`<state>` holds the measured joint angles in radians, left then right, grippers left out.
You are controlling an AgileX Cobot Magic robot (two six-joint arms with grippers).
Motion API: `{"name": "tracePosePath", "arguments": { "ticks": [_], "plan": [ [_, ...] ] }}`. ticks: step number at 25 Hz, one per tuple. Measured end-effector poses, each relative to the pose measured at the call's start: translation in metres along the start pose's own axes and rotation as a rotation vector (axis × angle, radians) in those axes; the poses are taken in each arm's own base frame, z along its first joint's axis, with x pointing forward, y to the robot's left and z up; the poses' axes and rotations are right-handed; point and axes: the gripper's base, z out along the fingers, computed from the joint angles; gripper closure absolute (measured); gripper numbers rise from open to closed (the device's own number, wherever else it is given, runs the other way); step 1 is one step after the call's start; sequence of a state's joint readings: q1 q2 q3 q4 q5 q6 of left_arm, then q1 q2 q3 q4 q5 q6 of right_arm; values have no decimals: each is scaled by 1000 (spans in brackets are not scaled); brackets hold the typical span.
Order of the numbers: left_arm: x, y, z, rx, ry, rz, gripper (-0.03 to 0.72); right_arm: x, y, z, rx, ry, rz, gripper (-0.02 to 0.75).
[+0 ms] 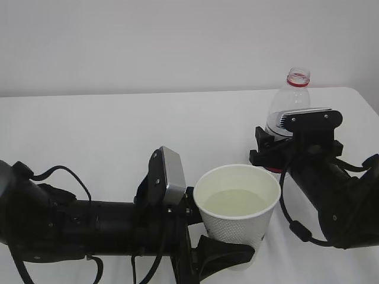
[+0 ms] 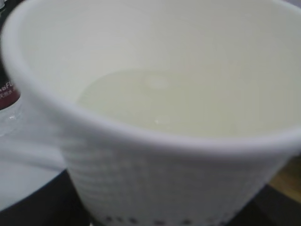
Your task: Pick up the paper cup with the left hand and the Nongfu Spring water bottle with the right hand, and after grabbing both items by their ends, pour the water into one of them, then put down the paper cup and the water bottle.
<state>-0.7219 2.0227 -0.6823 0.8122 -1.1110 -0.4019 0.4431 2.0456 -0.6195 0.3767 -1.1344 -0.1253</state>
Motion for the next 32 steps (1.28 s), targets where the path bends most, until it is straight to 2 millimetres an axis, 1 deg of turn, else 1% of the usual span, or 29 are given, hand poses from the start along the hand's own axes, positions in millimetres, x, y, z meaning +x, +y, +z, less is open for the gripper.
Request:
{"name": "tracePosePath", "arguments": {
  "ticks": [13,17,21,25,30,32],
  "plan": [
    [0,0,0,0,0,0,185,1,1,-1,-19,-3,-10,150],
    [0,0,0,0,0,0,185,7,-2,-11,-27,29,16,150],
    [0,0,0,0,0,0,185,5,-4,-22,-31,39,43,150],
    [0,0,0,0,0,0,185,4,-2,-29,-81,41,28,150],
    [0,0,0,0,0,0,185,2,2,-32,-134,35,6,150],
    [0,0,0,0,0,0,185,2,2,-32,-138,35,5,134]
  ]
}}
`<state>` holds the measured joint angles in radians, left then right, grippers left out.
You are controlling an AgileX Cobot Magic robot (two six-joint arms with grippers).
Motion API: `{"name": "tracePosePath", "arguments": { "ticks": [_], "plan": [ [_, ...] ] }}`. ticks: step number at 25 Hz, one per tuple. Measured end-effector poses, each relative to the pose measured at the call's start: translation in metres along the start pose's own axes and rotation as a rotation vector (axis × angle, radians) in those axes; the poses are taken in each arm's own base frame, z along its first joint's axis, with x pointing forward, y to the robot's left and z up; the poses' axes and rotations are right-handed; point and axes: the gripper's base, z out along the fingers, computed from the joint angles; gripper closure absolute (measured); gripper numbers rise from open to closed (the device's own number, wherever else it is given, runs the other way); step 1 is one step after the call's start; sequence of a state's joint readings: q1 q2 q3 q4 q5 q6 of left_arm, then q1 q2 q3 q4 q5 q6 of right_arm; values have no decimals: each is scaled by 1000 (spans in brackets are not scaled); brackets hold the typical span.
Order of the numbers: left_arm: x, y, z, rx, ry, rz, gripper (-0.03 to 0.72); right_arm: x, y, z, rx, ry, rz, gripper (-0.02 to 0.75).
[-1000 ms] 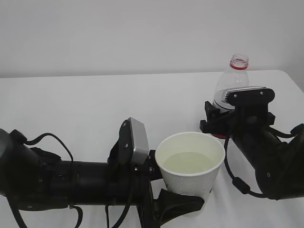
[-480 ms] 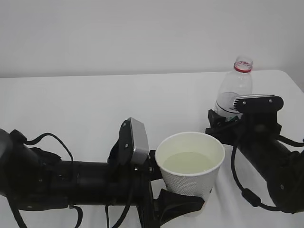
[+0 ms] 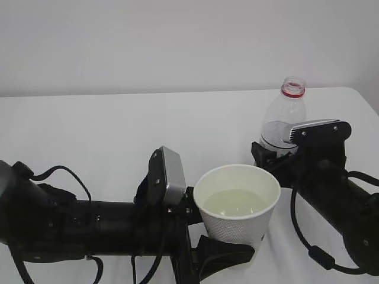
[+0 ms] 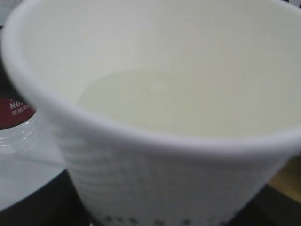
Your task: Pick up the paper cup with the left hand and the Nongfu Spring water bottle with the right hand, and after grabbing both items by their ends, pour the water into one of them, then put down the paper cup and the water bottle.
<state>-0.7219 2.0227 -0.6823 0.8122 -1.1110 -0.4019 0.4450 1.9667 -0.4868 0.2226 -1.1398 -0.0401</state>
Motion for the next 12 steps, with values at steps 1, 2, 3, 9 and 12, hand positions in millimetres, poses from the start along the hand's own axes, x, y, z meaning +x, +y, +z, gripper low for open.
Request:
{"name": "tracePosePath", "arguments": {
  "ticks": [1,2,3,9,12],
  "plan": [
    [0,0,0,0,0,0,185,-1,0,0,-1,-2,0,111],
    [0,0,0,0,0,0,185,0,0,0,-2,-3,1,87],
    [0,0,0,0,0,0,185,0,0,-1,-2,0,-1,77],
    [0,0,0,0,0,0,185,1,0,-2,-2,4,0,59],
    [0,0,0,0,0,0,185,1,1,-2,-14,3,-5,59]
  ]
}}
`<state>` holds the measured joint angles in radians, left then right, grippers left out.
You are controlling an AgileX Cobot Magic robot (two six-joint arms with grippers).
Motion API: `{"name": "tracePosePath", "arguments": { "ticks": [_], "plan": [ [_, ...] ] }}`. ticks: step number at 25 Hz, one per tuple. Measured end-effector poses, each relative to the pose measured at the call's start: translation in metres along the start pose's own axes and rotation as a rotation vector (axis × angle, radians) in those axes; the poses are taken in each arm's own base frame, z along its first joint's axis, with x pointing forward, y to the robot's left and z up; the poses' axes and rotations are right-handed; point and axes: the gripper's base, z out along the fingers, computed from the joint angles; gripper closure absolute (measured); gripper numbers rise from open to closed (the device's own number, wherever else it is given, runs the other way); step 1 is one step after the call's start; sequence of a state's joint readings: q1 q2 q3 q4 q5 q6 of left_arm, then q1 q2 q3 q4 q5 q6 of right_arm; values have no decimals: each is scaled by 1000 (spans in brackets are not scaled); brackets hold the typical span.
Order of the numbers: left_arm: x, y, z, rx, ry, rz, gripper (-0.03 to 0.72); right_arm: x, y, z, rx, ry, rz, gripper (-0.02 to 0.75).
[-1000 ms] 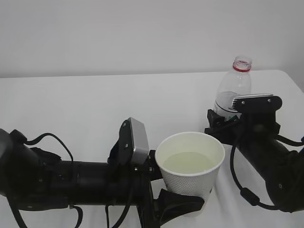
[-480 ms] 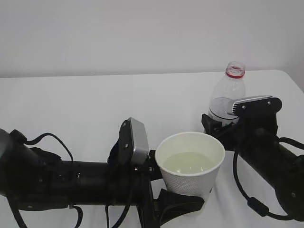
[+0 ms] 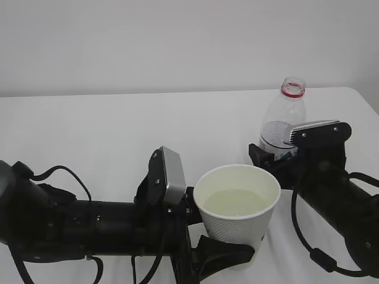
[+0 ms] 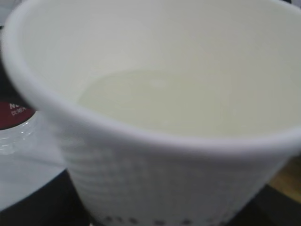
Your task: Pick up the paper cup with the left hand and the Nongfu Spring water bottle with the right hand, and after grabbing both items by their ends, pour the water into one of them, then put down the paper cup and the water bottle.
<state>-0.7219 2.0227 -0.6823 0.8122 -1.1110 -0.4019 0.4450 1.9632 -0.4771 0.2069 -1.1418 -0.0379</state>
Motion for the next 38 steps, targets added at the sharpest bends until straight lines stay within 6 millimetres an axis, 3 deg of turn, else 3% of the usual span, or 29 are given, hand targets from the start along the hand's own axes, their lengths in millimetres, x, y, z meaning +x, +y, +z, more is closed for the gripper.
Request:
{"name": "tracePosePath", "arguments": {
  "ticks": [9,19,23,30,38],
  "plan": [
    [0,0,0,0,0,0,185,1,3,-1,-38,5,-19,59],
    [0,0,0,0,0,0,185,15,1,-19,-57,74,-40,59],
    [0,0,0,1,1,1,185,9,1,-24,-66,54,-40,59],
    [0,0,0,3,1,1,185,-5,0,-44,-92,12,-44,61],
    [0,0,0,3,1,1,185,10,-6,-75,-89,91,-56,70]
  ]
}}
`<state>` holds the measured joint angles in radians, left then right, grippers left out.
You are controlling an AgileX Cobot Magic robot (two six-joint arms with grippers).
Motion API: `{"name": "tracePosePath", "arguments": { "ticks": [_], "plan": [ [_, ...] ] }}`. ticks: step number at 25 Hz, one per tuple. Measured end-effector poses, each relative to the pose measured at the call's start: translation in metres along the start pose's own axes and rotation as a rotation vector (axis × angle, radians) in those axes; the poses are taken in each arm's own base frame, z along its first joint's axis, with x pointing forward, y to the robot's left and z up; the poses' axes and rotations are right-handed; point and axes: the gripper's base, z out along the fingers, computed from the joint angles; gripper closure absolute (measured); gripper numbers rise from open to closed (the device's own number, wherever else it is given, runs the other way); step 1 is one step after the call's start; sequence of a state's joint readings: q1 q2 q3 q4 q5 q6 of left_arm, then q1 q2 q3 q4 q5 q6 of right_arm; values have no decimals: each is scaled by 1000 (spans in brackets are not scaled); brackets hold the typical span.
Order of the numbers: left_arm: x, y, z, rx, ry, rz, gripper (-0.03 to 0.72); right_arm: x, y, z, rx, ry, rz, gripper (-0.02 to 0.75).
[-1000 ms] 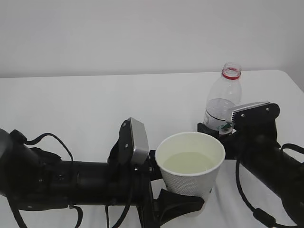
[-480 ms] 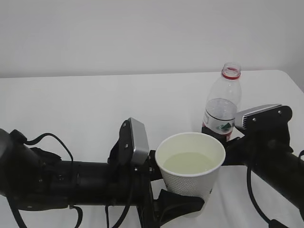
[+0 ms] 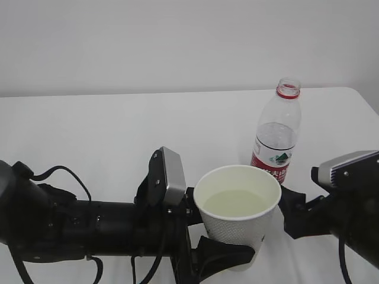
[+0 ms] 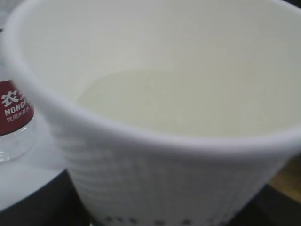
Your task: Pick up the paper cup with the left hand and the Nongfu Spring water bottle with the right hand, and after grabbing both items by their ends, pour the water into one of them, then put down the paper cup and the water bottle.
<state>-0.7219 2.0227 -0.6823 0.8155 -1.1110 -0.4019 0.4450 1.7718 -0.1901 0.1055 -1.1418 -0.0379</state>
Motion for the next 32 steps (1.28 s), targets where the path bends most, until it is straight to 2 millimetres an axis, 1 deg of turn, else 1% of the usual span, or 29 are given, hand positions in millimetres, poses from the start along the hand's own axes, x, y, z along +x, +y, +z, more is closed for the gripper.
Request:
{"name": "tracePosePath", "arguments": {
  "ticks": [3,5,10,13,20,25,32],
  "plan": [
    [0,0,0,0,0,0,185,2,-1,-10,0,7,-1,71],
    [0,0,0,0,0,0,185,-1,-2,-16,0,-9,1,73],
    [0,0,0,-3,-1,-2,185,-20,-2,-26,-2,-111,28,83],
    [-1,3,0,-31,-13,-16,185,-28,-3,-30,-1,-156,36,93],
    [-6,16,-2,-171,-73,-92,185,-30,-4,-32,11,-168,46,142],
    [-6,23,-6,-201,-80,-100,185,-31,-5,-32,15,-169,49,145],
    [-6,42,-20,-269,-91,-98,185,-31,-5,-32,17,-169,51,145]
  ]
}}
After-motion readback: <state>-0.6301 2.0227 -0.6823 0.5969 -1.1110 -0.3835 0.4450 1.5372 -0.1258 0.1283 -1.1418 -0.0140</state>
